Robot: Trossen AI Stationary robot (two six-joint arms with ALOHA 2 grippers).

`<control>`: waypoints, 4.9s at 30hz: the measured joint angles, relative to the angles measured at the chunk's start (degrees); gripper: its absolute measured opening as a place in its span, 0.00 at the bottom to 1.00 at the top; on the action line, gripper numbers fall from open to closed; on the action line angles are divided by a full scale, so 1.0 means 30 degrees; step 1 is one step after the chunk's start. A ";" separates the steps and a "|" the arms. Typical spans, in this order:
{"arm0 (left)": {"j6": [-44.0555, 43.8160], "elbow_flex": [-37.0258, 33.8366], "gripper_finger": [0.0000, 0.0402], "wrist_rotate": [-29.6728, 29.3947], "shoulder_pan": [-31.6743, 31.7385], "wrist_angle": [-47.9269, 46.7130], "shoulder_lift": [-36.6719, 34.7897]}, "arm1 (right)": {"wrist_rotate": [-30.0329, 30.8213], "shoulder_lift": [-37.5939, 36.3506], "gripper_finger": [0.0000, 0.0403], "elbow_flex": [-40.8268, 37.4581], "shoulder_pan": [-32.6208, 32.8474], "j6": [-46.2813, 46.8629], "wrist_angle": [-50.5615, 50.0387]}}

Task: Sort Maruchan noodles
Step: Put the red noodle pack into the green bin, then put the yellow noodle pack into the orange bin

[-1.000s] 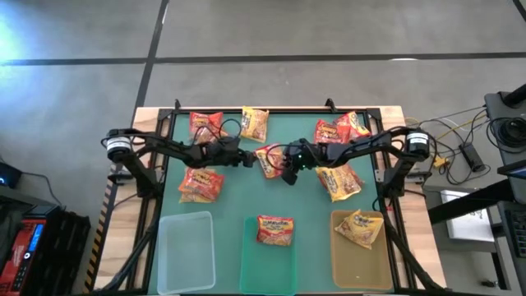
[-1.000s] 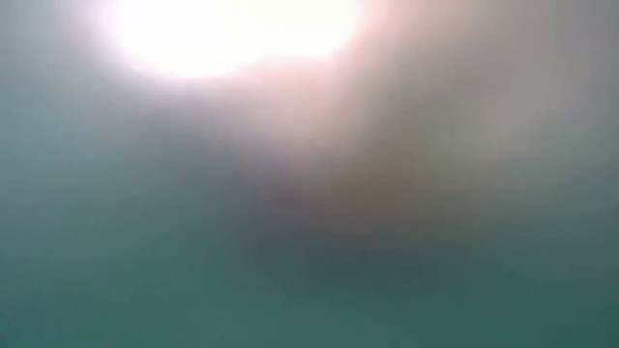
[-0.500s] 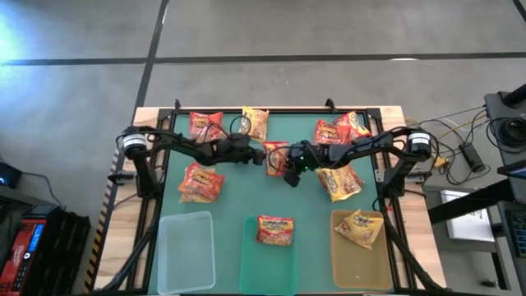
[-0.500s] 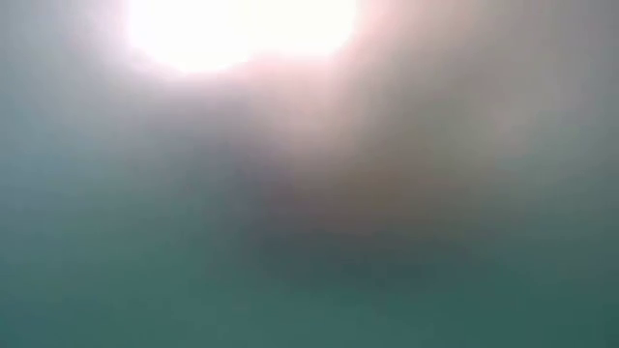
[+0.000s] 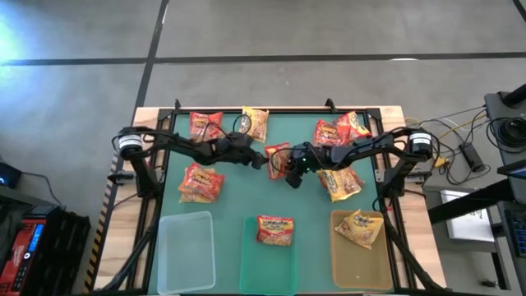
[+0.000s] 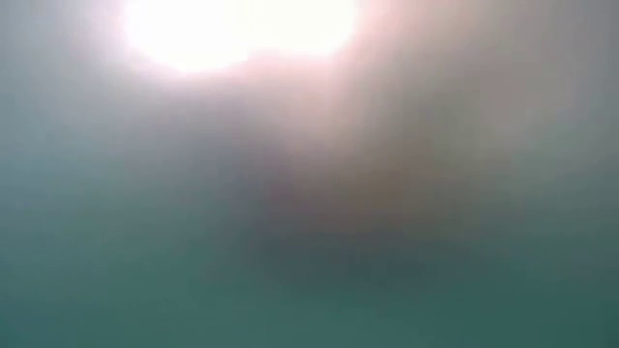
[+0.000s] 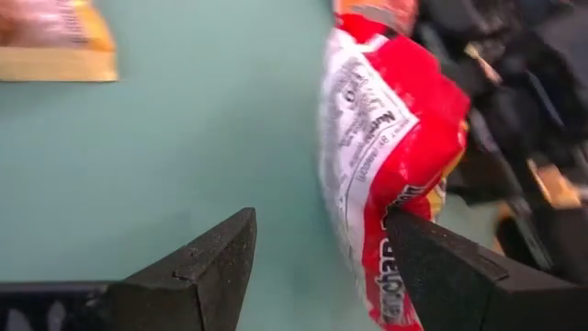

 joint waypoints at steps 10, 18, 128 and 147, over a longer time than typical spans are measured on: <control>0.1770 -0.0098 0.58 0.0970 0.0058 -0.0172 -0.0388 | 0.0125 0.0036 0.17 -0.0297 -0.0015 0.0554 0.0877; 0.2364 -0.0026 0.58 0.0927 -0.0068 0.0387 0.0240 | 0.0139 0.0036 0.18 -0.0327 -0.0015 0.0857 0.1191; 0.7070 0.3525 0.39 0.2656 -0.8804 -0.7785 -0.4111 | -0.1725 -0.8523 0.18 0.1338 0.4903 0.7074 -1.4241; 0.8341 0.1916 0.37 -0.3110 -0.8294 -0.7188 -0.4111 | 0.1646 -1.0153 0.32 0.3717 0.5362 1.0249 -2.3744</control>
